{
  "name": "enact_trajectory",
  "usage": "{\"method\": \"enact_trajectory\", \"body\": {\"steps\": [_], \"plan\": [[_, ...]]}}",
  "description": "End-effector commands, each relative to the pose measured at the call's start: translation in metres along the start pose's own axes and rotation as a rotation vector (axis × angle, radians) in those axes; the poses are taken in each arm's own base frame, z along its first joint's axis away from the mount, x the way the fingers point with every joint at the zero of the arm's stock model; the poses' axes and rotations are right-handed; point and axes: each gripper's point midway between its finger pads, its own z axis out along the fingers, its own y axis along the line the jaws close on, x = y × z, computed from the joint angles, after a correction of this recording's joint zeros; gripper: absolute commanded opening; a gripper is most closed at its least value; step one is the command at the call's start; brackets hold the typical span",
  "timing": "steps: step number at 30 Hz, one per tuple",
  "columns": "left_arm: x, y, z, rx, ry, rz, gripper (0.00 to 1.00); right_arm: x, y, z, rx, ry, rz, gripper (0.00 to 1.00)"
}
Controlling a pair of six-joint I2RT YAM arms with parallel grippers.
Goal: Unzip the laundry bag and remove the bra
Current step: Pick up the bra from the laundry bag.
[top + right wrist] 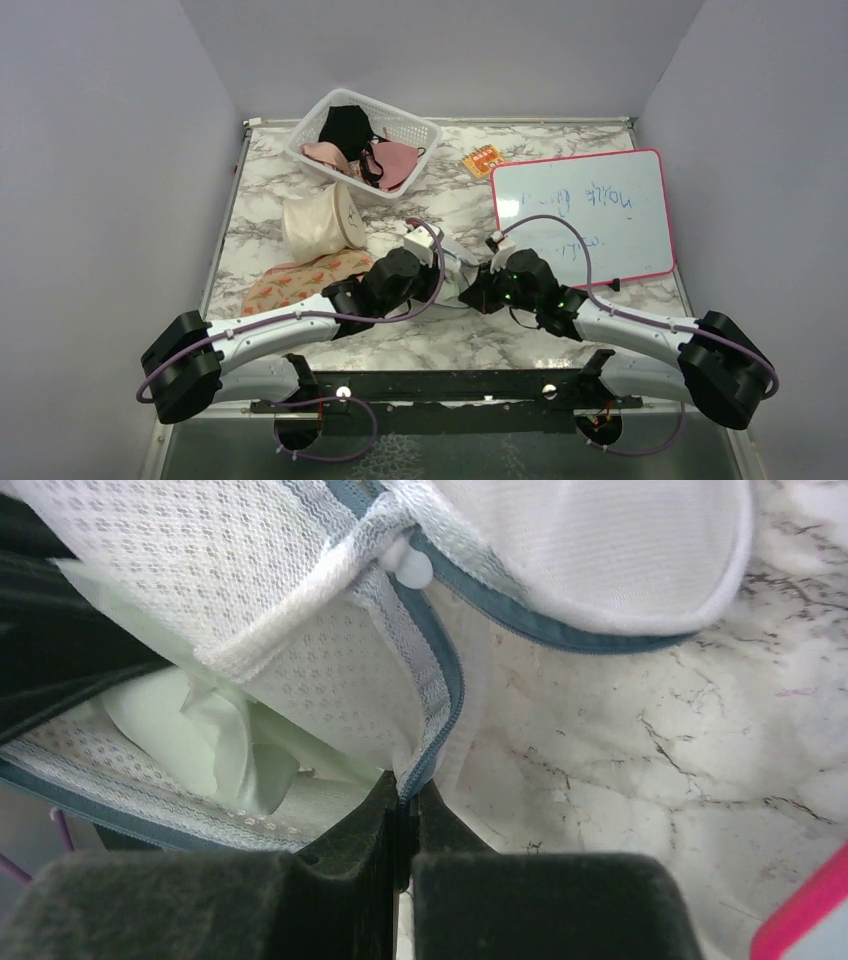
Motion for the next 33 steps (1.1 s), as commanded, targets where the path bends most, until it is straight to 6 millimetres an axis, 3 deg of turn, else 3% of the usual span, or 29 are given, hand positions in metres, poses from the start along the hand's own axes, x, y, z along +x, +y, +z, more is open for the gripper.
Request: {"method": "enact_trajectory", "body": {"steps": [1,5,9,11,15,26,33], "plan": [[0.002,-0.007,-0.01,0.067,-0.012,0.033,0.0,-0.023,-0.009,-0.01,0.112,-0.07,0.03,0.01],[0.008,-0.03,-0.018,0.234,-0.031,0.06,0.0,-0.033,-0.004,-0.013,0.103,-0.097,0.014,0.01],[0.001,-0.06,-0.035,0.424,-0.069,0.094,0.0,-0.035,-0.002,-0.011,0.097,-0.083,0.005,0.03],[-0.004,-0.064,-0.039,0.447,-0.087,0.104,0.0,-0.033,-0.001,-0.008,0.09,-0.072,0.005,0.03],[-0.026,-0.066,-0.049,0.45,-0.16,0.112,0.0,-0.027,0.002,-0.005,0.06,-0.053,-0.001,0.03],[-0.122,-0.07,-0.073,0.364,-0.406,0.07,0.0,-0.029,0.012,-0.007,0.008,-0.055,-0.024,0.04],[-0.136,-0.048,-0.071,0.24,-0.48,0.025,0.0,-0.032,0.012,-0.009,0.012,-0.059,-0.034,0.05]]}}
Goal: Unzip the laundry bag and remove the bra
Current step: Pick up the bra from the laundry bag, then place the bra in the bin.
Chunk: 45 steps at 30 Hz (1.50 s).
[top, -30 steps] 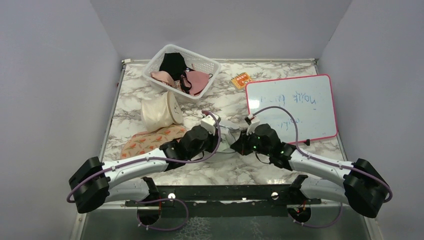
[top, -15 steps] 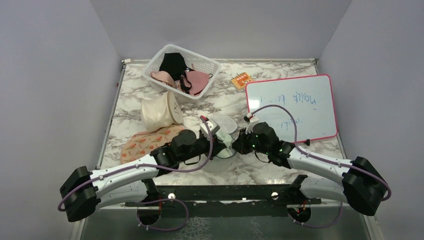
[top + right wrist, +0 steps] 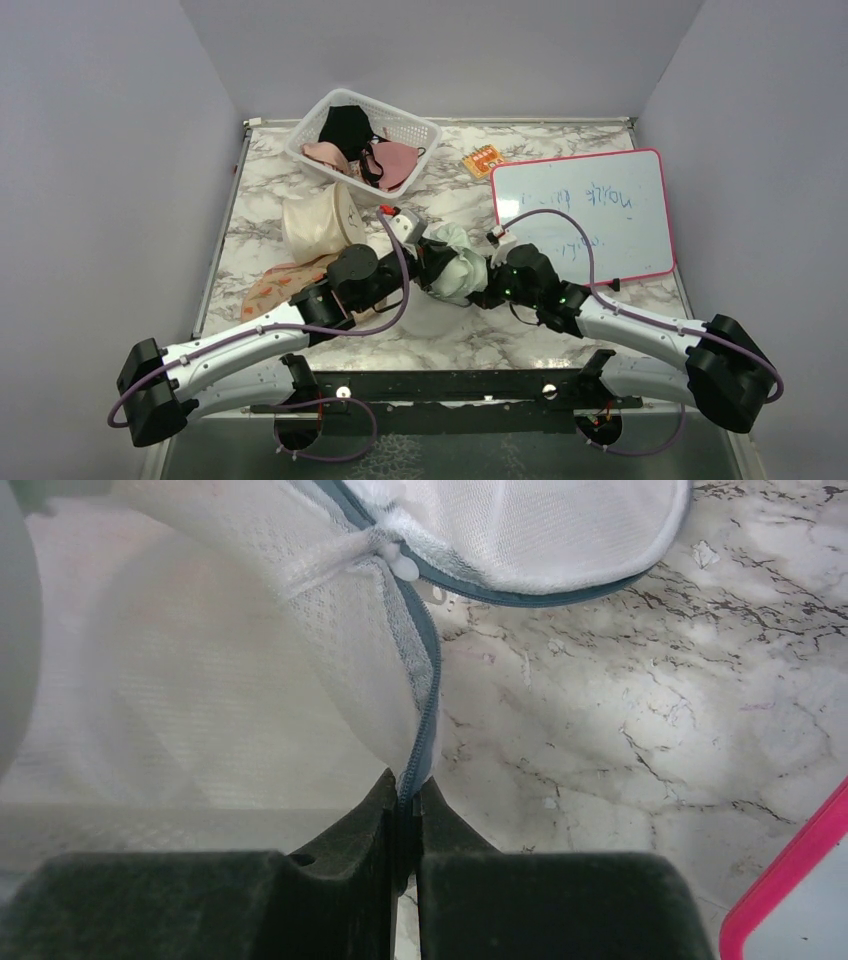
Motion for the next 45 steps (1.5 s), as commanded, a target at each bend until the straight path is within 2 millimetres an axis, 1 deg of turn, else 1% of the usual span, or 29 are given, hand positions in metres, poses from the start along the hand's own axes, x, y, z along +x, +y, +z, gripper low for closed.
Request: {"method": "enact_trajectory", "body": {"steps": [1,7,9,12,14,16,19,22,24,26,28,30,32,34,36,41,45], "plan": [[-0.034,0.01,-0.005,-0.075,-0.14,-0.024,0.0,-0.012,0.009,-0.002,-0.028,-0.029,-0.029,0.06],[-0.052,0.008,-0.017,-0.067,-0.231,-0.117,0.0,-0.013,0.006,-0.001,-0.011,-0.026,-0.04,0.08],[-0.06,0.007,-0.021,-0.068,-0.252,-0.125,0.0,-0.013,0.007,0.0,-0.014,-0.023,-0.041,0.11],[-0.071,0.009,-0.025,-0.084,-0.278,-0.129,0.0,-0.014,0.009,0.001,-0.022,-0.02,-0.04,0.2],[-0.074,0.013,-0.026,-0.117,-0.269,-0.112,0.0,-0.014,0.01,0.001,-0.028,-0.019,-0.042,0.25],[-0.076,0.02,-0.026,-0.165,-0.247,-0.081,0.0,-0.016,0.011,0.0,-0.027,-0.022,-0.046,0.32],[-0.078,0.035,-0.028,-0.26,-0.208,-0.036,0.0,-0.021,0.012,-0.005,-0.021,-0.035,-0.058,0.46],[-0.078,0.048,-0.029,-0.331,-0.174,0.024,0.0,-0.032,0.014,-0.013,-0.015,-0.066,-0.077,0.59],[-0.081,0.06,-0.031,-0.403,-0.162,0.037,0.0,-0.04,0.014,-0.018,-0.002,-0.088,-0.09,0.66],[-0.086,0.072,-0.03,-0.462,-0.15,0.064,0.0,-0.049,0.015,-0.024,0.013,-0.111,-0.104,0.69],[-0.09,0.085,-0.028,-0.515,-0.137,0.087,0.0,-0.057,0.015,-0.03,0.029,-0.131,-0.114,0.72],[-0.091,0.1,-0.019,-0.539,-0.111,0.096,0.0,-0.066,0.016,-0.035,0.043,-0.152,-0.116,0.73],[-0.088,0.123,-0.012,-0.577,-0.076,0.066,0.0,-0.071,0.017,-0.04,0.048,-0.168,-0.12,0.73],[-0.083,0.149,-0.007,-0.625,-0.05,0.032,0.0,-0.074,0.017,-0.044,0.052,-0.181,-0.12,0.73],[-0.084,0.174,-0.005,-0.676,-0.051,0.025,0.0,-0.073,0.016,-0.046,0.055,-0.185,-0.117,0.73],[-0.092,0.212,0.012,-0.742,-0.061,0.055,0.0,-0.068,0.013,-0.05,0.06,-0.187,-0.107,0.74],[-0.102,0.239,0.033,-0.775,-0.052,0.093,0.0,-0.068,0.012,-0.052,0.066,-0.189,-0.104,0.74]]}}
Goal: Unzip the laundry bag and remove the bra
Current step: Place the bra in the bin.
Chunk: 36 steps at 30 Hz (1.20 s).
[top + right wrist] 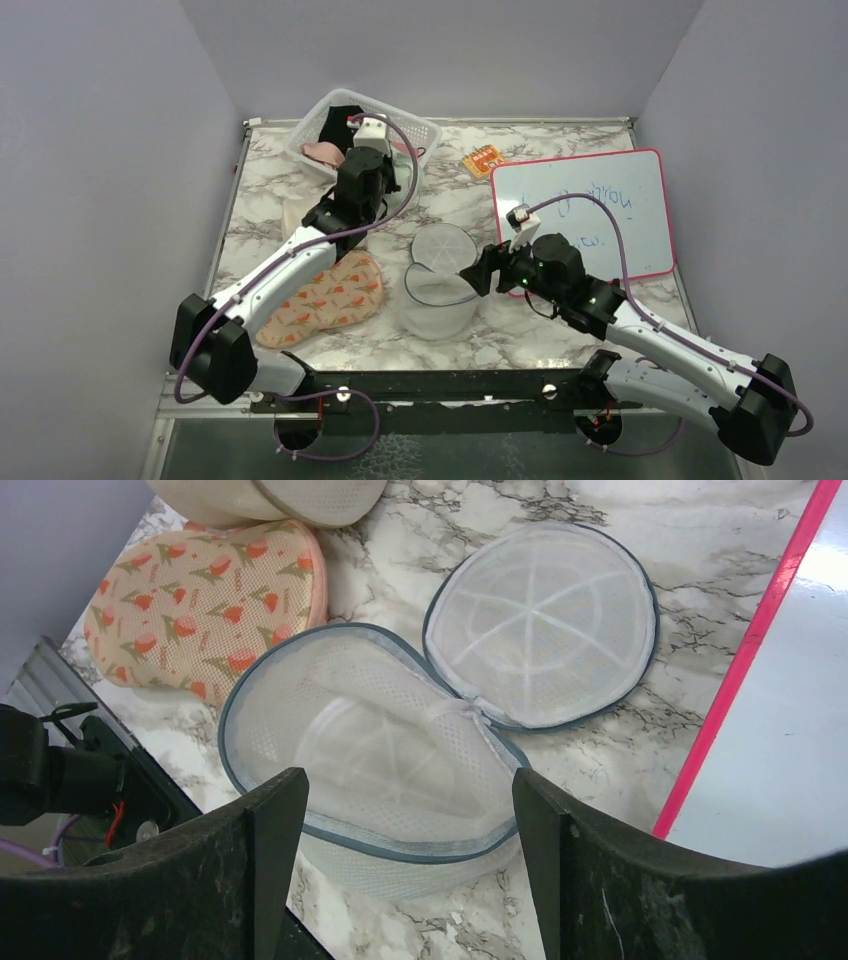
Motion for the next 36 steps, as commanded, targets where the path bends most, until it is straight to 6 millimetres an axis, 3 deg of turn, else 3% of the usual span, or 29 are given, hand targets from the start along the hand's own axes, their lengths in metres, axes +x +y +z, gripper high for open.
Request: {"method": "enact_trajectory", "body": {"steps": [1,9,14,18,19,22,25,27,33,36], "plan": [[-0.044,-0.006,0.031,0.011,-0.094,0.022,0.0,0.003,-0.007,-0.004,0.037,0.002,-0.005,0.74],[-0.07,-0.001,0.101,-0.074,-0.102,0.123,0.0,0.006,-0.009,-0.005,0.042,0.004,0.0,0.74],[-0.065,0.013,0.155,-0.158,-0.06,0.176,0.0,0.008,-0.01,-0.007,0.044,0.008,0.003,0.74],[-0.051,0.037,0.205,-0.225,0.003,0.188,0.0,0.008,-0.01,-0.008,0.047,0.009,0.004,0.74],[-0.045,0.041,0.216,-0.227,0.042,0.185,0.02,0.007,-0.01,-0.008,0.048,0.007,0.004,0.74],[-0.029,0.05,0.237,-0.224,0.124,0.211,0.3,0.005,-0.01,-0.011,0.052,0.005,0.006,0.74],[-0.023,0.054,0.232,-0.222,0.154,0.23,0.56,0.003,-0.01,-0.013,0.049,-0.005,0.007,0.74],[-0.024,0.054,0.221,-0.217,0.157,0.22,0.65,0.002,-0.009,-0.013,0.048,-0.007,0.006,0.74],[-0.042,0.045,0.17,-0.136,0.148,0.152,0.7,0.003,-0.007,-0.006,0.039,0.003,-0.002,0.74],[-0.034,0.04,0.141,-0.082,0.159,0.113,0.71,0.001,-0.004,-0.002,0.024,0.006,-0.001,0.74]]}}
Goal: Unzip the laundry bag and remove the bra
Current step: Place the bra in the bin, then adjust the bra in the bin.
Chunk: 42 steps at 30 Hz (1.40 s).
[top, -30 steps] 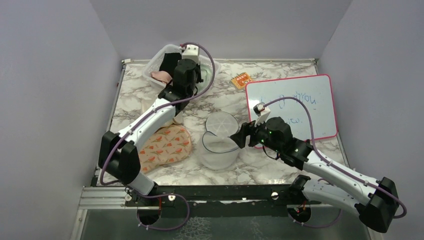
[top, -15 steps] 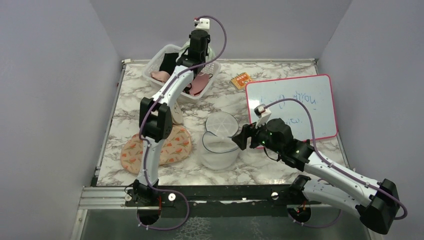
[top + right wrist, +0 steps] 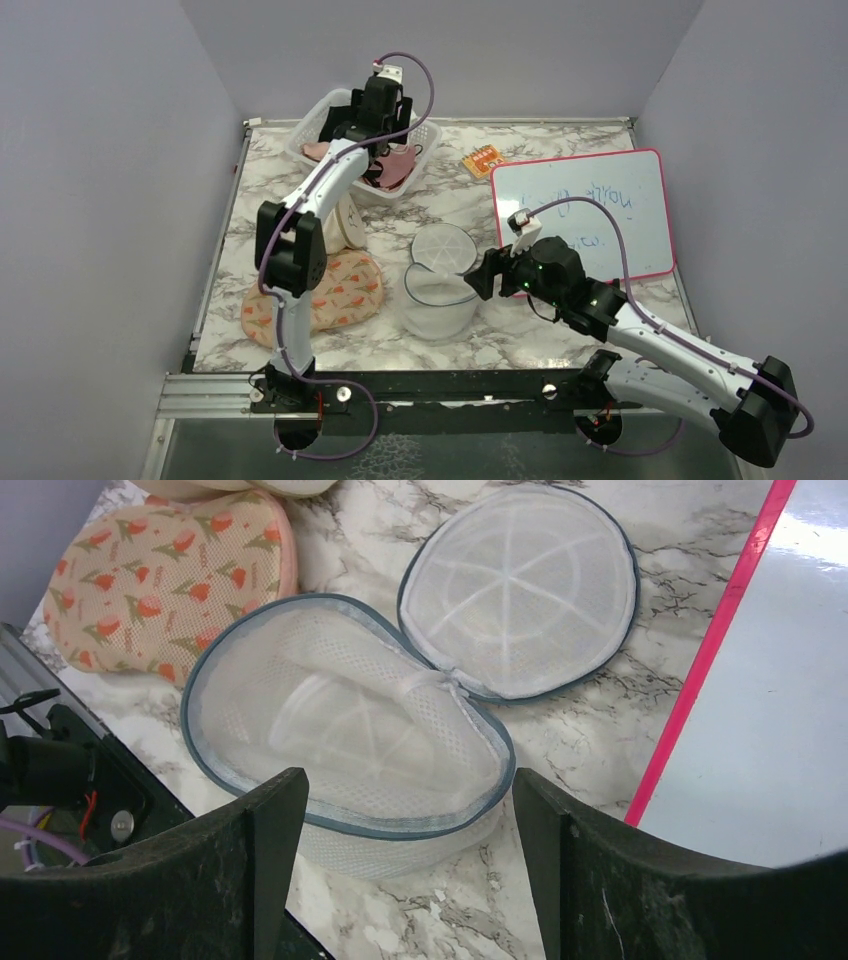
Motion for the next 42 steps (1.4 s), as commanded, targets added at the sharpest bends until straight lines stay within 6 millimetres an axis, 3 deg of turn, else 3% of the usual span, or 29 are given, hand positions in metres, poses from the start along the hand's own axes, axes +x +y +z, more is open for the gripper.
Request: {"method": "enact_trajectory", "body": {"steps": [1,4,7,11,18,27,34,36,42], "plan": [[-0.04,0.001,-0.073,0.12,-0.14,-0.107,0.72,-0.009,0.007,0.004,-0.019,-0.019,0.0,0.74],[-0.04,0.006,-0.087,0.137,-0.222,-0.093,0.8,-0.009,0.009,0.004,-0.031,-0.014,0.004,0.74],[-0.044,0.002,-0.082,0.162,-0.247,-0.041,0.83,-0.009,0.01,0.003,-0.037,-0.015,0.005,0.74],[-0.045,-0.018,-0.046,0.203,-0.209,0.034,0.83,-0.01,0.009,0.0,-0.032,-0.022,0.008,0.74],[-0.053,-0.035,0.014,0.189,-0.199,0.149,0.86,-0.009,0.002,-0.005,0.003,-0.027,0.005,0.74],[-0.015,-0.048,0.074,0.09,-0.153,0.395,0.87,-0.006,0.003,0.0,0.0,-0.003,-0.002,0.74],[0.014,-0.046,0.103,0.035,-0.108,0.443,0.86,-0.004,0.003,0.001,-0.002,0.002,0.012,0.74],[0.022,-0.046,0.11,0.033,-0.098,0.449,0.84,-0.003,0.003,0.001,-0.003,0.002,0.017,0.74],[0.034,-0.032,0.123,-0.007,-0.069,0.424,0.58,-0.007,0.004,-0.003,0.0,0.002,0.018,0.74]]}}
